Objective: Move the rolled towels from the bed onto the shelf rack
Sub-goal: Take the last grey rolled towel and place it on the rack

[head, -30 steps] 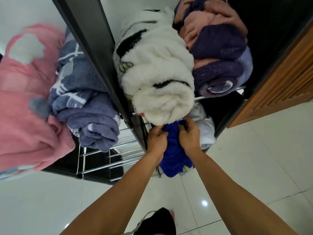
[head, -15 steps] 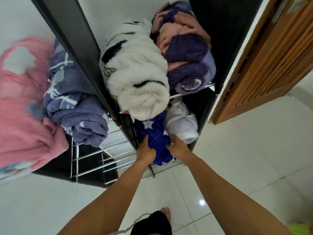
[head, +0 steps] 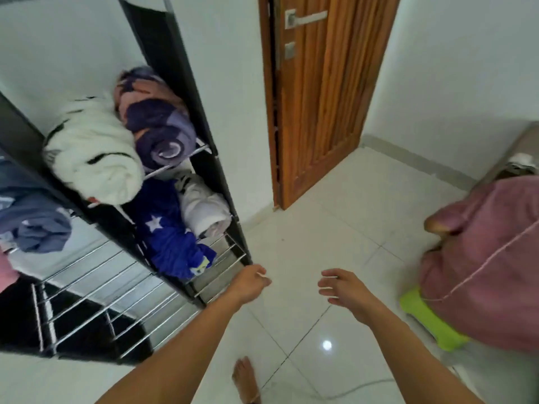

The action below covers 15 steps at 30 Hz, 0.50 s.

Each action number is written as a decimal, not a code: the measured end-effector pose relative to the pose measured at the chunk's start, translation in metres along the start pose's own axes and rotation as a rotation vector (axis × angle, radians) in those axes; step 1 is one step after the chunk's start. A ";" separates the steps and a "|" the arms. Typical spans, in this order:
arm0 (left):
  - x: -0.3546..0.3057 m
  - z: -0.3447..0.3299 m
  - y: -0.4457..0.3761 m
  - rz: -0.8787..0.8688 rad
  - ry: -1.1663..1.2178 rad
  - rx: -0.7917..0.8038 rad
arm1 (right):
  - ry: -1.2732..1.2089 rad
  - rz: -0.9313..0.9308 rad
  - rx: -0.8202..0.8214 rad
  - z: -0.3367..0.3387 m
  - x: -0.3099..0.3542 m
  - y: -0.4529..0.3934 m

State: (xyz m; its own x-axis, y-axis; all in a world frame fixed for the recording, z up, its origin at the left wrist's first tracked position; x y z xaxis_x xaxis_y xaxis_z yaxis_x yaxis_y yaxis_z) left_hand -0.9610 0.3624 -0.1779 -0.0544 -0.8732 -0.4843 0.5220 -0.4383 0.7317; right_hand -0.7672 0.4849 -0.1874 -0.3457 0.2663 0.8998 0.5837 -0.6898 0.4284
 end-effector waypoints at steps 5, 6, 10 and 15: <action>-0.076 -0.121 0.048 -0.185 -0.272 0.194 | -0.261 -0.060 -0.552 0.153 -0.075 0.145; -0.092 -0.149 0.065 -0.238 -0.337 0.248 | -0.308 -0.062 -0.650 0.172 -0.087 0.175; -0.126 -0.259 0.133 -0.395 -0.515 0.484 | -0.489 -0.062 -0.980 0.207 -0.132 0.285; -0.114 -0.386 0.213 -0.479 -0.691 0.757 | -0.796 -0.105 -1.377 0.168 -0.200 0.430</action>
State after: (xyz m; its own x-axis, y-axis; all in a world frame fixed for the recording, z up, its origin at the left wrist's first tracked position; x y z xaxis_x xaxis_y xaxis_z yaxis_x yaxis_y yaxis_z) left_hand -0.5153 0.4507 -0.1520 -0.6915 -0.4088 -0.5956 -0.3155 -0.5708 0.7581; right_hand -0.3233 0.2483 -0.1694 0.3731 0.3137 0.8732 -0.6495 -0.5837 0.4872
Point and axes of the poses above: each hand's wrist, its own y-axis away from the middle knuckle, its own z-axis out of the back of the hand, x = y × z, the point moved 4 cm from there along -y, towards the middle knuckle, and after that the axes turned 14 degrees about z, right-handed, at the moved point
